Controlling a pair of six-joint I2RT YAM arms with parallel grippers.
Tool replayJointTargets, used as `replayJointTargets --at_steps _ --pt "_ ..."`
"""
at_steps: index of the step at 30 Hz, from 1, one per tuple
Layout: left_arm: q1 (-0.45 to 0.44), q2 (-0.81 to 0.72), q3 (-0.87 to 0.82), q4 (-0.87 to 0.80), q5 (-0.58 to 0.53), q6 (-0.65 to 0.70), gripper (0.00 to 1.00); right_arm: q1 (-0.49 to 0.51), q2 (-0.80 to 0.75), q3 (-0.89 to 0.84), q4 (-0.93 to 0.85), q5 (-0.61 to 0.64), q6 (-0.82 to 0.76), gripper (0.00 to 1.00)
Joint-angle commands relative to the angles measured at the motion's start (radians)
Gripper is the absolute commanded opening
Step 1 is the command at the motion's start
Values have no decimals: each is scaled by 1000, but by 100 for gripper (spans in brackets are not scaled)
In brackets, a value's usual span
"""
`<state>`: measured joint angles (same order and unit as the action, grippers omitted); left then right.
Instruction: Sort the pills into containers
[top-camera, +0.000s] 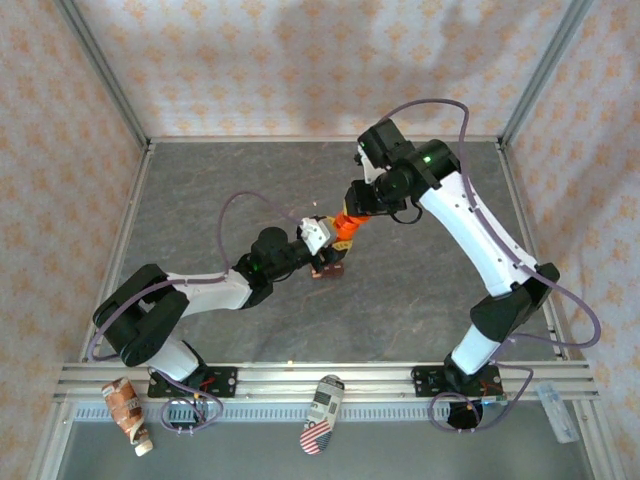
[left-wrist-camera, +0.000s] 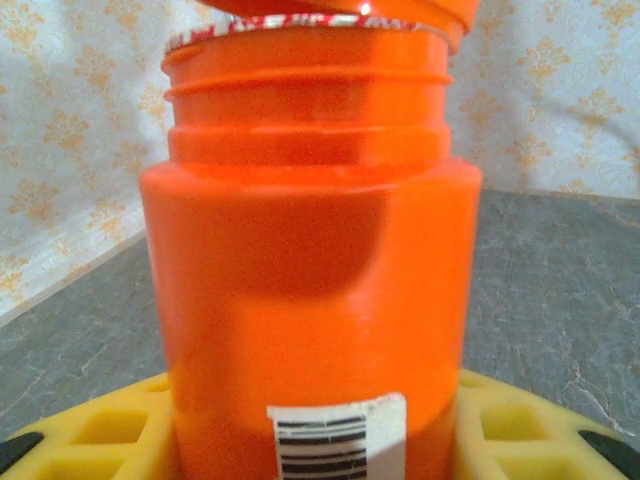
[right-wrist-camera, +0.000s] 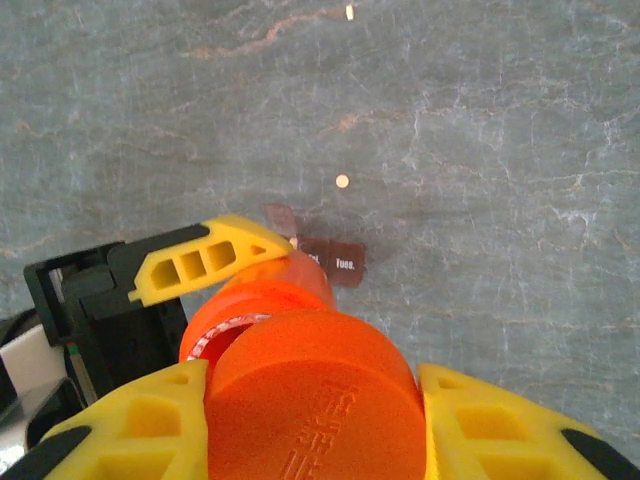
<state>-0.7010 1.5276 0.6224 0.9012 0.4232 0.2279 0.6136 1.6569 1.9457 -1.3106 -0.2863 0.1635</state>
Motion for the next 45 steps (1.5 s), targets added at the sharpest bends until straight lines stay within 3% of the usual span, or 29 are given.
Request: replayJointTargets --at_steps 1,17,27,38,45 --pt "-10 -6 39 1 22 47 0 6 0 36 -60 -3 -29 32" --pt "-22 -4 89 -71 39 97 0 29 32 6 -81 -17 -50 32" --pt "-22 -1 55 61 22 11 0 13 19 -49 -74 33 -35 33" --pt "-20 -15 34 182 29 -66 0 -78 -20 -157 11 -163 32 33" --pt "-23 -24 88 99 56 -54 0 -68 -4 -146 -8 -163 58 33"
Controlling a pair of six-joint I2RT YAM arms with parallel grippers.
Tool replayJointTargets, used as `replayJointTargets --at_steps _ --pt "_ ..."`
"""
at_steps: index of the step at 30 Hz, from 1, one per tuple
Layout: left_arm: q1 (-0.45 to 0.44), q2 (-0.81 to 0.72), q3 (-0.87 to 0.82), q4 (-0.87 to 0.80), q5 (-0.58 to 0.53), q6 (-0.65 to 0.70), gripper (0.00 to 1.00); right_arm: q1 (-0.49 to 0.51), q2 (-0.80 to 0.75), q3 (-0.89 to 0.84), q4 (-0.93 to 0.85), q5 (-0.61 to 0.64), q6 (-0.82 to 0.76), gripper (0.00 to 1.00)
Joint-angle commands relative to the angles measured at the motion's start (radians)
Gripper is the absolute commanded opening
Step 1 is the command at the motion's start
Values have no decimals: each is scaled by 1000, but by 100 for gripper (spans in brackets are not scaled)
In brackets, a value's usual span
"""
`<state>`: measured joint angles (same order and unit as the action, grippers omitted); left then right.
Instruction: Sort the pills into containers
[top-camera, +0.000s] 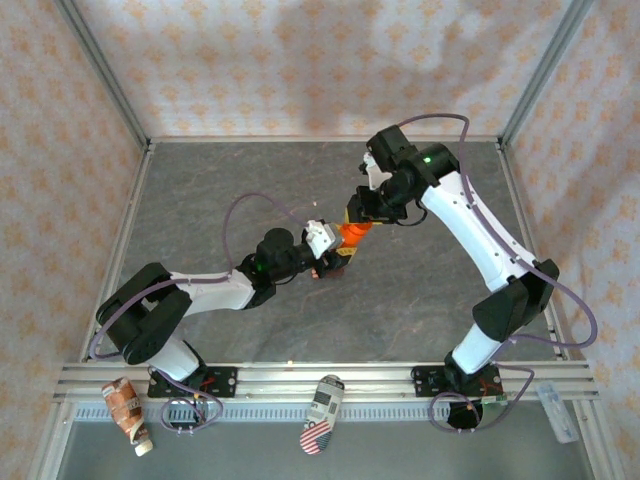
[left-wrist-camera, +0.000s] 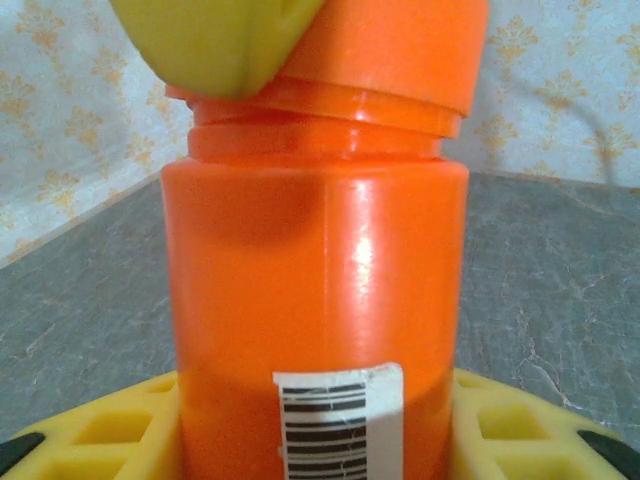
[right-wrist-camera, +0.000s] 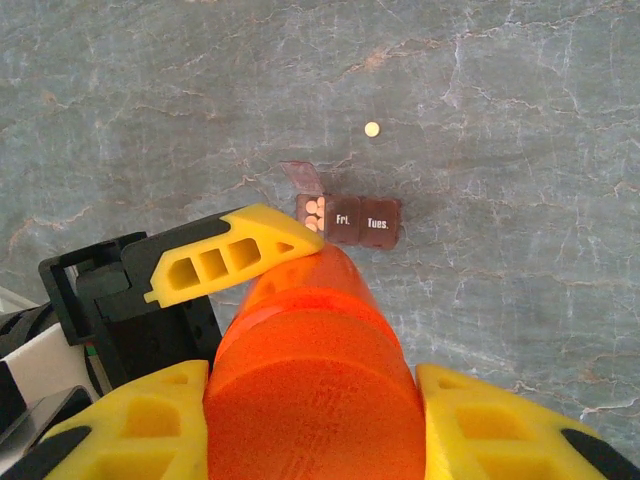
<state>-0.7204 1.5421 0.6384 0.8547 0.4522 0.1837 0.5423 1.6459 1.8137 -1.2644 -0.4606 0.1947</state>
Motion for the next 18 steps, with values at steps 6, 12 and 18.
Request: replayJointTargets --at_steps 6,12,18 --pt "-16 -37 87 122 -19 22 0 10 42 -25 -48 -26 87 33" --pt "-25 -31 97 48 -17 54 0 10 65 -20 -26 -44 140 37" --pt "-25 0 89 86 -1 16 0 6 90 28 -32 -36 138 43"
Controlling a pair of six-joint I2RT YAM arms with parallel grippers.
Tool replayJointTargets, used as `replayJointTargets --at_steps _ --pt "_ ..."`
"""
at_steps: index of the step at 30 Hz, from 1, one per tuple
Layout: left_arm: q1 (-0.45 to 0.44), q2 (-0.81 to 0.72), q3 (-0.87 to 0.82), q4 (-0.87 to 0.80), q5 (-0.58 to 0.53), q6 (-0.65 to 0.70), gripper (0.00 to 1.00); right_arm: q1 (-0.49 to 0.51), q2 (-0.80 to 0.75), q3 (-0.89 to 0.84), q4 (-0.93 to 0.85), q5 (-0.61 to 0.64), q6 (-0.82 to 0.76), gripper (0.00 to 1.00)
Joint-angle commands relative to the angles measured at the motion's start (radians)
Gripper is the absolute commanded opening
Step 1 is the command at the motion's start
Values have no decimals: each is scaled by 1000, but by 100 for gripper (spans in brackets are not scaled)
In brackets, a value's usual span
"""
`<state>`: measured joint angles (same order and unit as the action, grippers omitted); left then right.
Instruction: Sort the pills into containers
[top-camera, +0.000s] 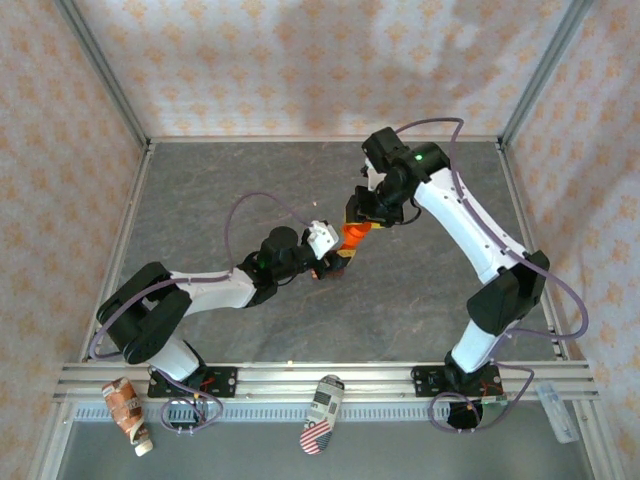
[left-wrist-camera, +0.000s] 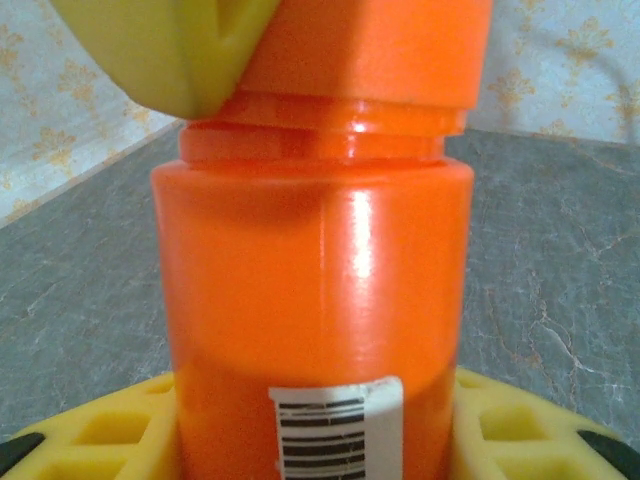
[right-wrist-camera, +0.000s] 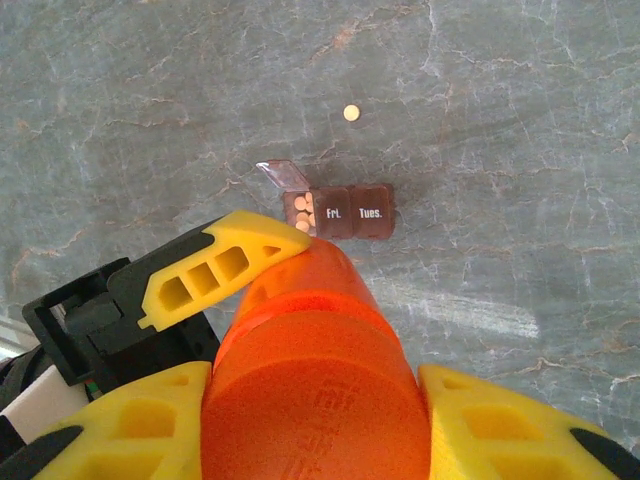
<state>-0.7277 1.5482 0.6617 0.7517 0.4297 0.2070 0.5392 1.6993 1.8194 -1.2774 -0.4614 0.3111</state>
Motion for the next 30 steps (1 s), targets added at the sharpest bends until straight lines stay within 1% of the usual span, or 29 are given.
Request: replayJointTargets --at_steps 1,10,15,20,24,27,30 --pt "-18 -1 68 190 21 -13 0 6 41 32 -20 -36 21 44" --pt "-12 46 76 207 34 -57 0 -22 44 98 -8 -51 26 54" --pt "-6 60 86 211 48 -79 0 -38 27 125 1 -56 28 62" --pt "-1 59 92 209 60 -88 0 -52 5 148 6 -56 22 76" --pt "5 52 96 197 76 -97 0 -86 -42 163 43 -49 32 89" --pt "19 40 98 193 107 -117 0 -121 -91 153 76 -40 41 90" --pt "51 25 113 191 178 -173 0 -156 -151 116 130 -21 20 89"
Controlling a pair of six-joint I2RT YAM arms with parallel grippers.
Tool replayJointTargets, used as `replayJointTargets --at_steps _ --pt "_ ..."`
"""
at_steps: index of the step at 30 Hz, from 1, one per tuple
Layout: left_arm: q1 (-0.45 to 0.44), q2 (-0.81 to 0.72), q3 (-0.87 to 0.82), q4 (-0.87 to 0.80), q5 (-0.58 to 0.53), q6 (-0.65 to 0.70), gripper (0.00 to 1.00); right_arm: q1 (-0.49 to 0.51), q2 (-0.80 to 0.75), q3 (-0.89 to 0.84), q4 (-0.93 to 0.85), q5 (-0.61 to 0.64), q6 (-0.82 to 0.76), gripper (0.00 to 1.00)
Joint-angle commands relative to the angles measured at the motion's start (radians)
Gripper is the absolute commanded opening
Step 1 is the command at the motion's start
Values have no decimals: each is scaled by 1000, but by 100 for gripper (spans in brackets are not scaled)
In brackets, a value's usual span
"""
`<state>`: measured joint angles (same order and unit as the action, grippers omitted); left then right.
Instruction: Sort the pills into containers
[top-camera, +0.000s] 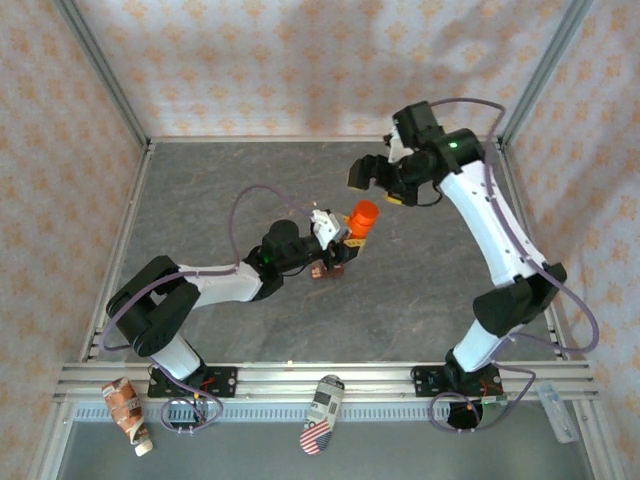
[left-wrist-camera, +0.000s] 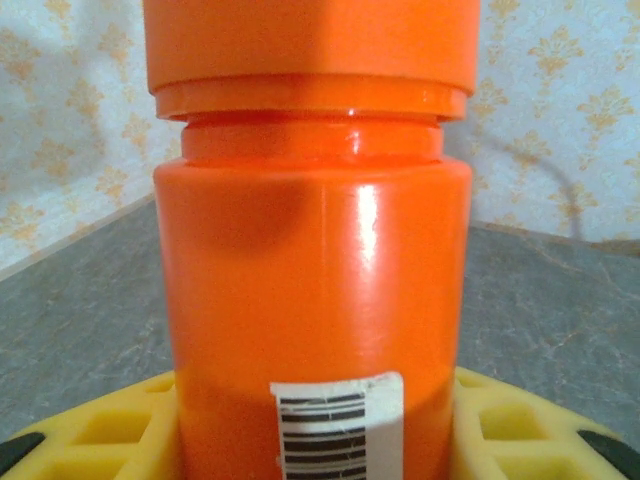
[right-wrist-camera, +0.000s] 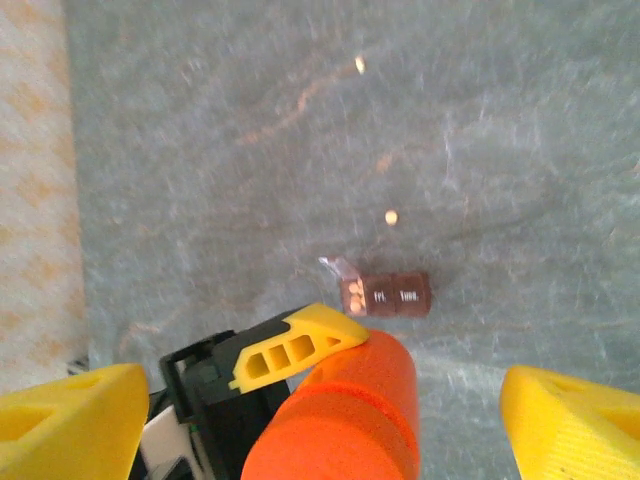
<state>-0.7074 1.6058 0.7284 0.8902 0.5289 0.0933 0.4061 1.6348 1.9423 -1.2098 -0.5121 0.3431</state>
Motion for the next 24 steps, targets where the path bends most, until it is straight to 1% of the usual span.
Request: replayJointTargets --at_steps 1,4,7,10,13,19,24 --pt "47 -36 55 52 117 -92 0 -29 -103 -13 72 43 -41 88" --pt "96 -38 91 56 242 -202 0 -30 -144 -30 91 76 -151 84" --pt "134 -34 130 54 350 -293 0 -30 -163 -34 91 38 -256 82" --pt "156 -27 165 32 426 -342 0 -29 -162 -27 85 -34 -317 82" --pt "163 -23 190 -3 472 -351 0 -29 -142 -11 72 -82 -351 80" --pt "164 -21 205 -57 509 -347 0 -19 -96 39 31 -124 -425 79" --pt "163 -23 213 -93 527 -334 0 8 -63 61 -3 -129 -459 79"
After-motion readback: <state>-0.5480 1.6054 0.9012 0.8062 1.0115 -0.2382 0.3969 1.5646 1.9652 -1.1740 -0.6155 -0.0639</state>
